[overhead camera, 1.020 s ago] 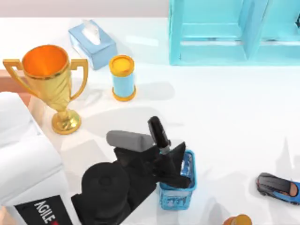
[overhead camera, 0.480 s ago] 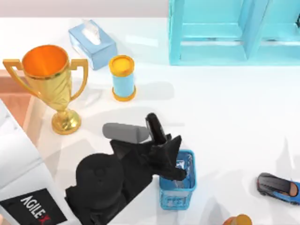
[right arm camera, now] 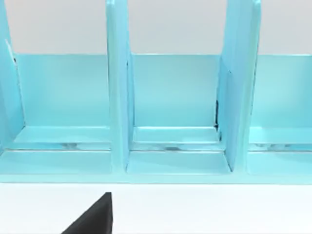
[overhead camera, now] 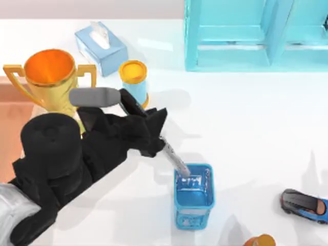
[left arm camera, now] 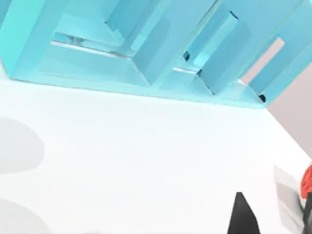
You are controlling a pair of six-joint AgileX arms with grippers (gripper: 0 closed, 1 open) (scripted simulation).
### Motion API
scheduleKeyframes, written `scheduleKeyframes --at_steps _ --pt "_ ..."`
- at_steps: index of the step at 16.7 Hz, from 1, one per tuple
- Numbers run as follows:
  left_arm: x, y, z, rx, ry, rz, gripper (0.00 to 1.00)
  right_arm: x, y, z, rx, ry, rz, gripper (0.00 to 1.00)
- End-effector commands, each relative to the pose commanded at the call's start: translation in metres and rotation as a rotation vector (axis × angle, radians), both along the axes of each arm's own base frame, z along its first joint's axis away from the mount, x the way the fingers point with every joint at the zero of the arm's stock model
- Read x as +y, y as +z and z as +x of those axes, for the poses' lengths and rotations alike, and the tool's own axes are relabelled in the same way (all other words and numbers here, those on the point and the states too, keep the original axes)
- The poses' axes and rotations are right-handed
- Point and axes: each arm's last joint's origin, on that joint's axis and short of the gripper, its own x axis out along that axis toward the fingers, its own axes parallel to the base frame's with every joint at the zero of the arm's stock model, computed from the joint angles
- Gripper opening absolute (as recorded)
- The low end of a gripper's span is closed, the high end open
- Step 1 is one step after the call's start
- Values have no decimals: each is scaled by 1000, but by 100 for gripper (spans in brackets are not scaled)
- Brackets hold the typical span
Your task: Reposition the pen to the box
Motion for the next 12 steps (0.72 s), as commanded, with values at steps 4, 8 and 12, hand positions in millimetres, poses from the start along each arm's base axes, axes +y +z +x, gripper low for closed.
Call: scheduleKeyframes --at_steps 4,8,12 --pt "41 38 -9 4 0 2 0 0 0 0 0 0 0 100" --pt "76 61 -25 -5 5 -1 0 0 0 0 0 0 0 100" --pt "90 67 -32 -11 6 -2 0 0 0 0 0 0 0 100"
